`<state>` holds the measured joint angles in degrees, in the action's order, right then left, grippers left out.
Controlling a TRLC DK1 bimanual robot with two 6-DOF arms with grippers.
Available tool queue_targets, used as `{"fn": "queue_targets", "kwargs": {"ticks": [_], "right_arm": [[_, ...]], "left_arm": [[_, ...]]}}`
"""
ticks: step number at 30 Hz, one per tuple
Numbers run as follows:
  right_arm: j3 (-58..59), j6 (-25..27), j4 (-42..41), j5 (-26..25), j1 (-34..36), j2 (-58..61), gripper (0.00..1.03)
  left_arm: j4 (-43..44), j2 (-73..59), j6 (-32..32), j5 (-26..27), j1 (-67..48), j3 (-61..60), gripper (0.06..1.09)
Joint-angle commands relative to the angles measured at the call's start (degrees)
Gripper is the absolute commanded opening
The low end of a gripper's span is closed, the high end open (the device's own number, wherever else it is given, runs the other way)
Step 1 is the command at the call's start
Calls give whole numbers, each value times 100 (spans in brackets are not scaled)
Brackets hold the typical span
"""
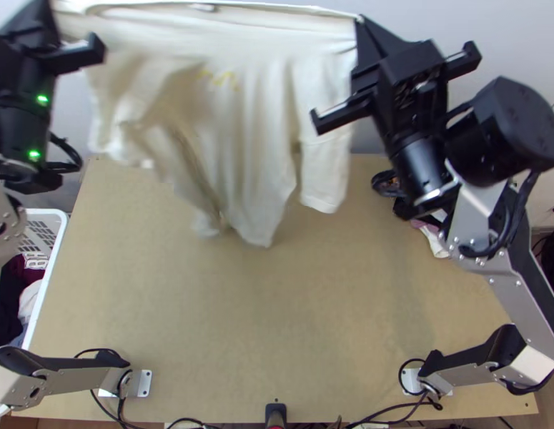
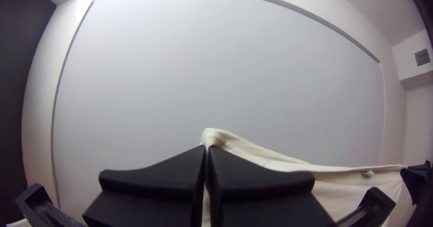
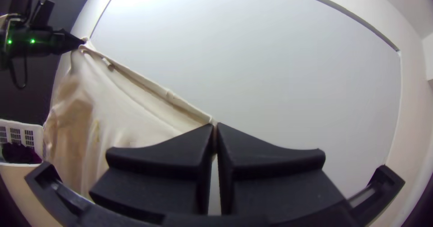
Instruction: Fold the t-shirt
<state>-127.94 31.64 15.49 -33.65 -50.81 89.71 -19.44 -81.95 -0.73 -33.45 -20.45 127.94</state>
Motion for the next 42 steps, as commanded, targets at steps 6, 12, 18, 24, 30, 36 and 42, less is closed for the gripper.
{"fn": "queue_targets", "kwargs": {"ticks": [6,12,18,24,30,36,42], "right_arm": [[-20,572,-318,-186,-1160,108,3],[-3,449,-230,-186,-1265,319,3],[498,-149,324,-186,-1080,380,3],[1553,-993,420,-124,-518,187,3],[2563,-2153,534,262,378,90,3],[3504,-3058,552,711,1152,-24,3],[4418,-3410,596,983,1521,-332,3]], "left_arm": [[1487,197,-823,-698,691,29,10],[1953,-58,-1052,-742,876,-146,10],[1847,-875,-428,-592,841,-735,9],[1654,-2000,258,-188,208,-753,9],[1338,-2976,899,331,-205,-753,9],[-33,-3644,2262,1913,-267,-744,10],[-385,-4048,2648,2317,-451,-806,10]]}}
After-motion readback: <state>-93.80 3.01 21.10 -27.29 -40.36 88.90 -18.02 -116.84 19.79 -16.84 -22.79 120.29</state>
